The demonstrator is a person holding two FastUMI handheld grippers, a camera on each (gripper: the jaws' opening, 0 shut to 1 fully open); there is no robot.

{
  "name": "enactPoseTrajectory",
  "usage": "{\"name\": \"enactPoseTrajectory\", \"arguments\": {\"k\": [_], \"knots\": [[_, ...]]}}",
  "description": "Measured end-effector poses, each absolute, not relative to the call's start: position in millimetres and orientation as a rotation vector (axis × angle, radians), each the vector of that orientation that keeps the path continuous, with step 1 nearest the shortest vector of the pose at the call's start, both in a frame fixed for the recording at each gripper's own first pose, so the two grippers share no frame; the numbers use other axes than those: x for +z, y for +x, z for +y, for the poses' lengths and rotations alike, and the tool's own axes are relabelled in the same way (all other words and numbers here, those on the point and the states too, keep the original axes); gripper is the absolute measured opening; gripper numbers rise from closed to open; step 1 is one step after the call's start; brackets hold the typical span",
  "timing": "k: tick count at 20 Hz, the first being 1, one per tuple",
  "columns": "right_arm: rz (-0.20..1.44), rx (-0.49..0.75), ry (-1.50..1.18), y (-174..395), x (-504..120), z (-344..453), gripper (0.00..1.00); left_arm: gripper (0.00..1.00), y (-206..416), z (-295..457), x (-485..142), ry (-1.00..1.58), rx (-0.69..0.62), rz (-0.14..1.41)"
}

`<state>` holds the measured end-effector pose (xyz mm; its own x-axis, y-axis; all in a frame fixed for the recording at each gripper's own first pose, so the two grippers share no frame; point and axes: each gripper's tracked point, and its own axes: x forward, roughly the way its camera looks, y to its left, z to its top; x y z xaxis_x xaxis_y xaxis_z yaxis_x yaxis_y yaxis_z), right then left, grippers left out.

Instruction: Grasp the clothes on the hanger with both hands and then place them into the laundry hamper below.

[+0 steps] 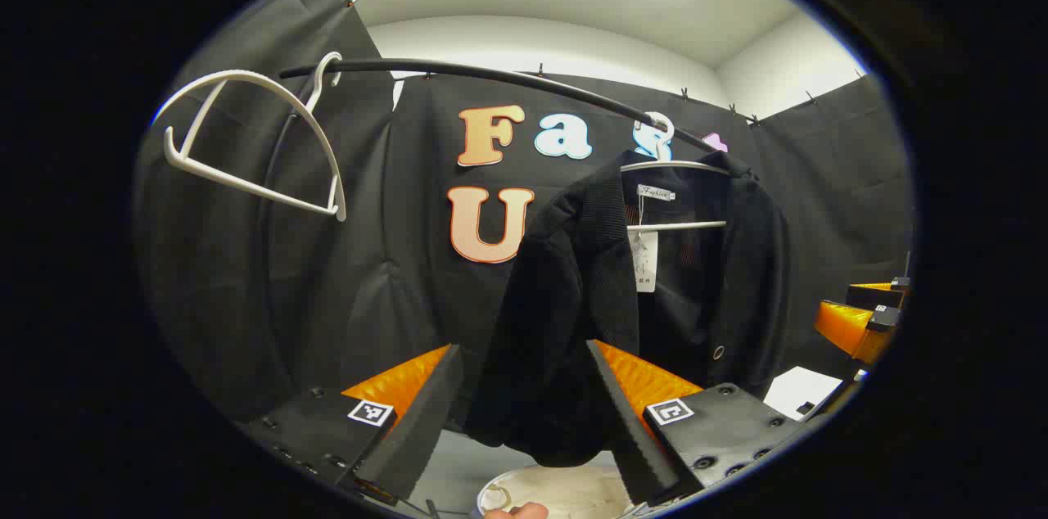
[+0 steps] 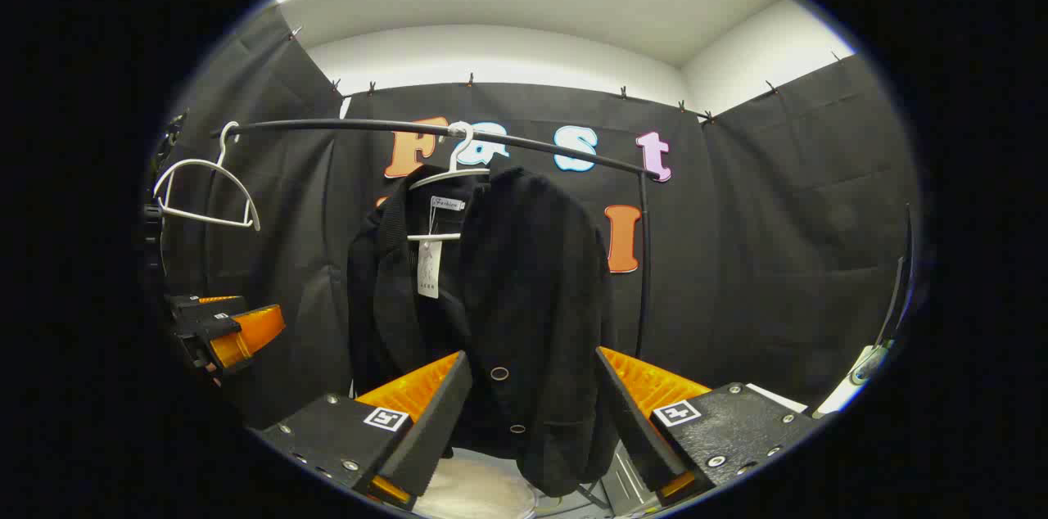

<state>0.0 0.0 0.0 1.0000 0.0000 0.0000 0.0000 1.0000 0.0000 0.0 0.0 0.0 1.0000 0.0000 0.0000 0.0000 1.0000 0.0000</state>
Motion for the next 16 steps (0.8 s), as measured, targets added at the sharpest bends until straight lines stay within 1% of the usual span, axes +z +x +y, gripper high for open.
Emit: {"name": "enactPoseTrajectory", "arguments": {"k": [9,15,16], "knots": [[0.027,-0.003,-0.01,8,-14,6,0.93,0.96,5,1,1,0.012,0.002,0.0],[0.033,0.023,-0.033,32,-22,28,0.93,0.96,0,7,2,0.013,0.008,0.0],[0.032,0.026,-0.032,37,-23,32,0.93,0.93,-1,8,2,0.013,0.012,0.001]]}}
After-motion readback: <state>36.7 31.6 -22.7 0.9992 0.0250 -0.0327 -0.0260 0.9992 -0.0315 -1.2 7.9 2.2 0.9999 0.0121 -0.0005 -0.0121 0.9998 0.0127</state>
